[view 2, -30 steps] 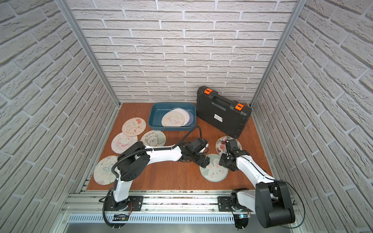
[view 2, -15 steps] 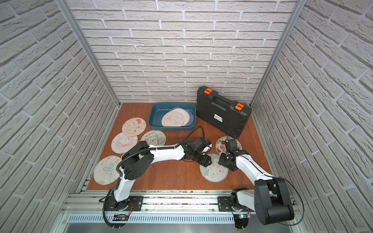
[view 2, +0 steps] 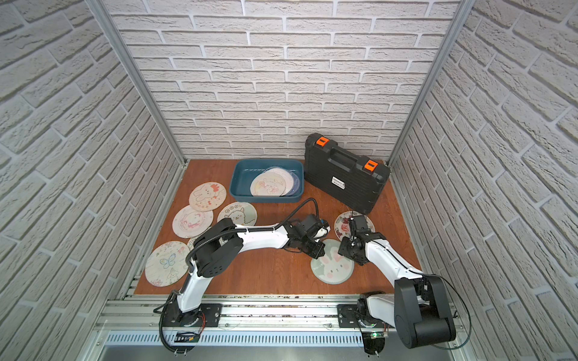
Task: Put the coasters into the storage box
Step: Pick up the coaster from the center of the board.
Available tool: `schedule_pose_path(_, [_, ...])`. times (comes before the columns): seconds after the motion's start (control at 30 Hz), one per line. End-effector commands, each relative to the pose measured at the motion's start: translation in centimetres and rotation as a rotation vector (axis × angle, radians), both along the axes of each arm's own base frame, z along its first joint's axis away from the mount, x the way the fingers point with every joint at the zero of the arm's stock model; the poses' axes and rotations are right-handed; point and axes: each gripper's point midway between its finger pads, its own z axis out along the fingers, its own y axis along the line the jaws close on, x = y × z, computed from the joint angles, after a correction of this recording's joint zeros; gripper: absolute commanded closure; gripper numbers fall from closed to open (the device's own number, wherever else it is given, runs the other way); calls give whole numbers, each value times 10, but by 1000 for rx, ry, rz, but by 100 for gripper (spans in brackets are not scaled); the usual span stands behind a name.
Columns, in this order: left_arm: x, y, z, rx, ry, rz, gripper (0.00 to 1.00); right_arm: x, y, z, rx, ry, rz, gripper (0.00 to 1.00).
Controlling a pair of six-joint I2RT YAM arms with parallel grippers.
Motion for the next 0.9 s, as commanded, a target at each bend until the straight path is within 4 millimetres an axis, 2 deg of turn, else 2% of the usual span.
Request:
schedule_pose_path(0.0, [-11,11,-23,74,39,-19,100,1,0,-1,4,-12,3,49])
schedule_pose_path(0.2, [-3,14,-14,77,-23,-14,100,3,-2,5,-6,-40,5,49])
schedule_pose_path(0.37, [11,25,2,106,-132,8,100,8,-4,20,-23,-96,9,49])
schedule_pose_path(0.67, [35,40,54,72,-303,20,100,19,-18,65,-106,-215,2,48])
schedule_pose_path(0.87, [54,59,89,42,-362,81,100,24,-23,69,-140,-218,7,48])
